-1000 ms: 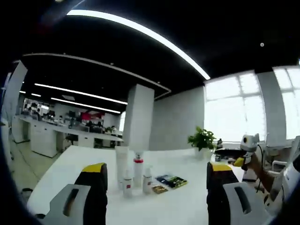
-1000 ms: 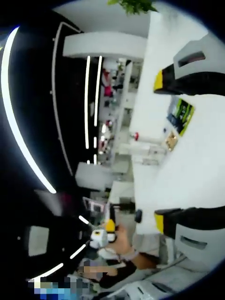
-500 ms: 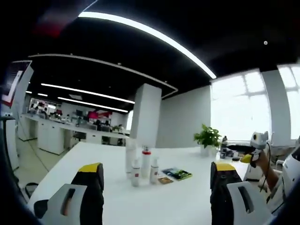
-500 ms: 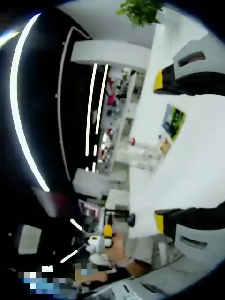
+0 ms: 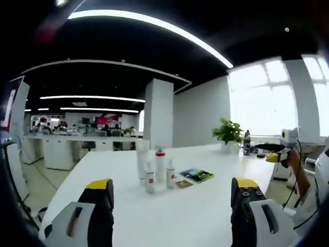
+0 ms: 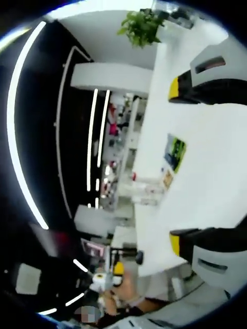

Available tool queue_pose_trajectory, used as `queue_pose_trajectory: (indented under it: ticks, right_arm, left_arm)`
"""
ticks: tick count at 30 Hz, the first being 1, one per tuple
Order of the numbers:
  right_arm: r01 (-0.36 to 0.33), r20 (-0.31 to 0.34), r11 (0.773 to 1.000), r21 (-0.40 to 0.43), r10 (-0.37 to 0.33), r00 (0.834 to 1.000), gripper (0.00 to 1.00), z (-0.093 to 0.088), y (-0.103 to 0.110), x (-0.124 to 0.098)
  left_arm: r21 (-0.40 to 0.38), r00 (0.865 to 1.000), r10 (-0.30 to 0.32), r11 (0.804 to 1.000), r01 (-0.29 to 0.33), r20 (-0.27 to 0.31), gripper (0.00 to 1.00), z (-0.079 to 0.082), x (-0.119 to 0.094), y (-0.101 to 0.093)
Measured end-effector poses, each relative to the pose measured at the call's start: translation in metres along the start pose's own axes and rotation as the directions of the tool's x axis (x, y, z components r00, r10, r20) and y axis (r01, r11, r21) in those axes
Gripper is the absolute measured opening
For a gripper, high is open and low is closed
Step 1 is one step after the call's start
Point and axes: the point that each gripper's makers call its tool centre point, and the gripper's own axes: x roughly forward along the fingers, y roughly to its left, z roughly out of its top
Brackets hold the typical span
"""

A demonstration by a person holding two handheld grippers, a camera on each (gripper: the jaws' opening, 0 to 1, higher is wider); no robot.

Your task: Arrange the skincare products in the storage area until every visible bottle or jar stands upright without overlapping.

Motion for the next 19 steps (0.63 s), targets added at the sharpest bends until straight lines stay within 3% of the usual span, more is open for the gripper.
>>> queue_pose_trajectory:
  ticks: [2,4,10,19]
  right_arm:
    - [0.005,-0.011,1.0,0.008,-0.005,1.0,1.0,-0.005,-0.003,0.002]
    - [-0.007,-0.077,1.0,0.027,0.01,0.997,1.0,-0.021,-0.003,0.004]
    - [-0.009,-0.102,0.999,0.049,0.014,0.995,1.0,-0.029,-0.003,0.008]
    - [-0.007,-0.137,0.996,0.087,0.019,0.99,0.99,-0.041,-0.003,0.011]
  left_arm:
    - [0.0,1.0,-0.007,1.0,0.007,-0.027,0.99,-0.006,0.001,0.001]
    - [-0.004,0.998,-0.006,1.0,0.005,-0.058,1.0,-0.013,0.002,0.004]
    - [0.019,0.994,0.029,0.999,-0.027,-0.107,0.99,-0.024,0.003,0.013]
    - [0.012,0.994,0.03,1.0,-0.029,-0.104,0.99,-0.023,0.0,0.018]
